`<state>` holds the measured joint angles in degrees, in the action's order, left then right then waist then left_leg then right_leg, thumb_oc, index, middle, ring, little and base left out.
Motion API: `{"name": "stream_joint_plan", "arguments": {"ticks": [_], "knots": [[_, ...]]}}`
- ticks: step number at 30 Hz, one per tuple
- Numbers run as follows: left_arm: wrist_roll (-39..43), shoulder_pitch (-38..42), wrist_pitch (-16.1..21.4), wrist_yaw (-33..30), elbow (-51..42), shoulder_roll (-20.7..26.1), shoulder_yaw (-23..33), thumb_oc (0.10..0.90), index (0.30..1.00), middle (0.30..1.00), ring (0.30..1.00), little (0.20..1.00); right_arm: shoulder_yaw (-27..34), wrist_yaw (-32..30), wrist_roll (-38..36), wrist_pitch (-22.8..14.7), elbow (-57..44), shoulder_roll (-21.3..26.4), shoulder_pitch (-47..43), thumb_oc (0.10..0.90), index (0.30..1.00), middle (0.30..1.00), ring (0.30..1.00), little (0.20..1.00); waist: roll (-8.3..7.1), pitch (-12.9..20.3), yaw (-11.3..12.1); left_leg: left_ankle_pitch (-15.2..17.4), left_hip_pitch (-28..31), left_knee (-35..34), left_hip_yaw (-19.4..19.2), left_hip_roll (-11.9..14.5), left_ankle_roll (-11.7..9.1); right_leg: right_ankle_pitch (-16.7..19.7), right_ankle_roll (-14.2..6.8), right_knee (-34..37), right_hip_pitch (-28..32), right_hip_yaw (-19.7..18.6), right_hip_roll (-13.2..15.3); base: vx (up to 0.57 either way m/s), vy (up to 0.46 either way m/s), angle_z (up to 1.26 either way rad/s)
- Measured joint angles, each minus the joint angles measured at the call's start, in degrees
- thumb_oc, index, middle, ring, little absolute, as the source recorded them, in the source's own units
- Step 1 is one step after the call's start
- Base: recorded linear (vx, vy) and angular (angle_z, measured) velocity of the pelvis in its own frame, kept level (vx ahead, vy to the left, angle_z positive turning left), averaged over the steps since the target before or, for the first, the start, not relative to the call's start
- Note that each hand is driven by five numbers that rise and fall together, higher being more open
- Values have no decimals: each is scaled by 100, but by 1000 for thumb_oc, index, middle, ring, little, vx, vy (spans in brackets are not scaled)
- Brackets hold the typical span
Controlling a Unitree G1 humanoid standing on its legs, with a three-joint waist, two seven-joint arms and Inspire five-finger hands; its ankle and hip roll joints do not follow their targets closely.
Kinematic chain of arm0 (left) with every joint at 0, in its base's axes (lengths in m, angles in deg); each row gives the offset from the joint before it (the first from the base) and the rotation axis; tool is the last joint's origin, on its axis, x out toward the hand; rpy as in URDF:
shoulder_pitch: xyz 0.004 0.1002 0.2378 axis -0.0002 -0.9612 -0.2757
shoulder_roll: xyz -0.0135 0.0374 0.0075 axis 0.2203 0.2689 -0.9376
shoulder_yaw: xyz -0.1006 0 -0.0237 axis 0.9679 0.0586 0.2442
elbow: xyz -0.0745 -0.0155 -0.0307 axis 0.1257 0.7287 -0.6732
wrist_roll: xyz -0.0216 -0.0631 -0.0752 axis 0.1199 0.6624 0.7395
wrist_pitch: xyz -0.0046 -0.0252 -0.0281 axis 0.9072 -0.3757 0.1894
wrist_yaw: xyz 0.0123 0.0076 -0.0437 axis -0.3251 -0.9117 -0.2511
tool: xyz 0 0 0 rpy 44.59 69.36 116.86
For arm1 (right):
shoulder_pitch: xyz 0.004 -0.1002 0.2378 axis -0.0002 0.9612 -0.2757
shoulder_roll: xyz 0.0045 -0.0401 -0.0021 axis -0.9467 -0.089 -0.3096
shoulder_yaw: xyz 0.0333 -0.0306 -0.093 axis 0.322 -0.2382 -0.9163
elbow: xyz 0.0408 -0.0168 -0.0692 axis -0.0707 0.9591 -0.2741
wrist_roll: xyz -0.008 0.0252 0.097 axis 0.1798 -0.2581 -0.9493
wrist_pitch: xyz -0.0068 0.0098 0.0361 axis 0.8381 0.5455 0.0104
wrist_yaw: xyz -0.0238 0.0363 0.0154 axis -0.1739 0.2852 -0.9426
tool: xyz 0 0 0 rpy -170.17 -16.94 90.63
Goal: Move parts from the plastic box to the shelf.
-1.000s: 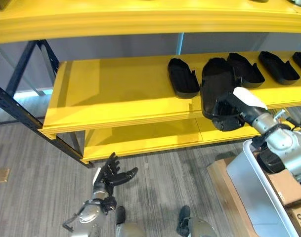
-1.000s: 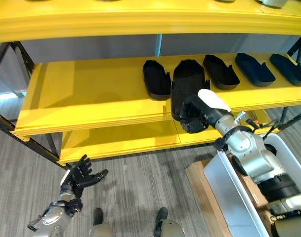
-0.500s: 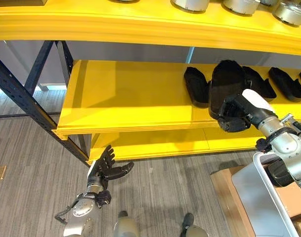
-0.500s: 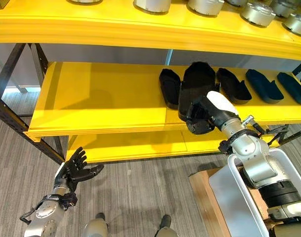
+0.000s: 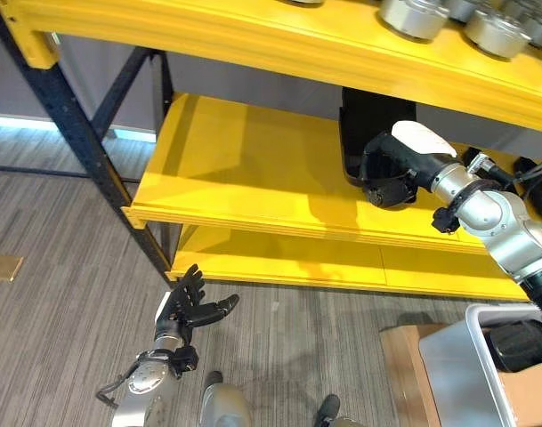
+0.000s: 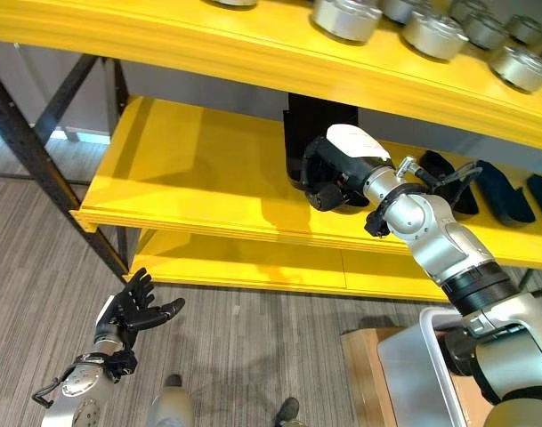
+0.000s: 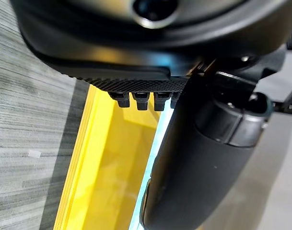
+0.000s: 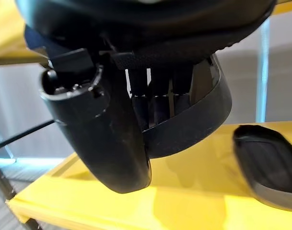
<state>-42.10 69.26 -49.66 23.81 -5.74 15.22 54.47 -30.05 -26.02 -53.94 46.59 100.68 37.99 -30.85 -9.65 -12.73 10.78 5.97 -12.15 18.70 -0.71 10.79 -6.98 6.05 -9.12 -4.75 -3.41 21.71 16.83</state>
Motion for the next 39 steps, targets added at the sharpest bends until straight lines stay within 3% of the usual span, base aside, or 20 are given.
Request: {"name": "stream_joint_plan", "arguments": {"ticks": [4,5,7,13,18,25,39], "knots": [[9,14,6,0,-65,29,3,900,1000,1000,1000,1000,-427,9,39,32,254,-132,-286,400,300,300,300,300,62,-62,72,-67,-235,11,268,-25,-21,-125,49,-154,-72,239,14,-33,-29,28],[14,9,7,-3,-66,64,5,900,1000,1000,1000,1000,-559,2,39,12,396,-197,-466,400,300,300,300,300,111,-117,190,-79,-303,37,299,-26,-25,-202,53,-308,-174,241,36,-37,-33,22],[15,66,10,1,-114,102,-1,900,1000,1000,1000,1000,-764,3,47,16,661,-227,-789,400,300,300,300,300,222,-271,208,-84,-433,119,415,-36,-30,-324,63,-546,-291,299,75,-33,-19,21],[230,67,43,-115,-258,200,12,900,1000,1000,1000,1000,-818,-12,45,48,1086,-292,-1206,400,300,300,300,300,491,-765,486,-154,-676,218,624,-198,-37,-600,56,-1159,-606,420,313,-17,-7,20],[233,94,60,-122,-321,203,-3,900,1000,1000,1000,1000,-834,-33,44,185,1404,-290,-1263,400,300,300,300,300,564,-846,573,-179,-782,218,751,-318,-18,-711,35,-1308,-642,556,428,-8,-8,20],[249,271,173,-117,-390,203,-51,900,1000,1000,1000,1000,-834,-254,44,218,2016,-272,-1547,400,300,300,300,300,806,-977,671,-203,-866,198,875,-451,12,-756,-3,-1372,-639,700,542,24,-19,12],[452,288,263,-126,-495,205,-103,900,1000,1000,1000,1000,-834,-606,42,277,2915,-264,-1895,400,300,300,300,300,968,-1031,706,-216,-891,179,947,-612,28,-826,-54,-1454,-622,786,707,1,0,5]]}}
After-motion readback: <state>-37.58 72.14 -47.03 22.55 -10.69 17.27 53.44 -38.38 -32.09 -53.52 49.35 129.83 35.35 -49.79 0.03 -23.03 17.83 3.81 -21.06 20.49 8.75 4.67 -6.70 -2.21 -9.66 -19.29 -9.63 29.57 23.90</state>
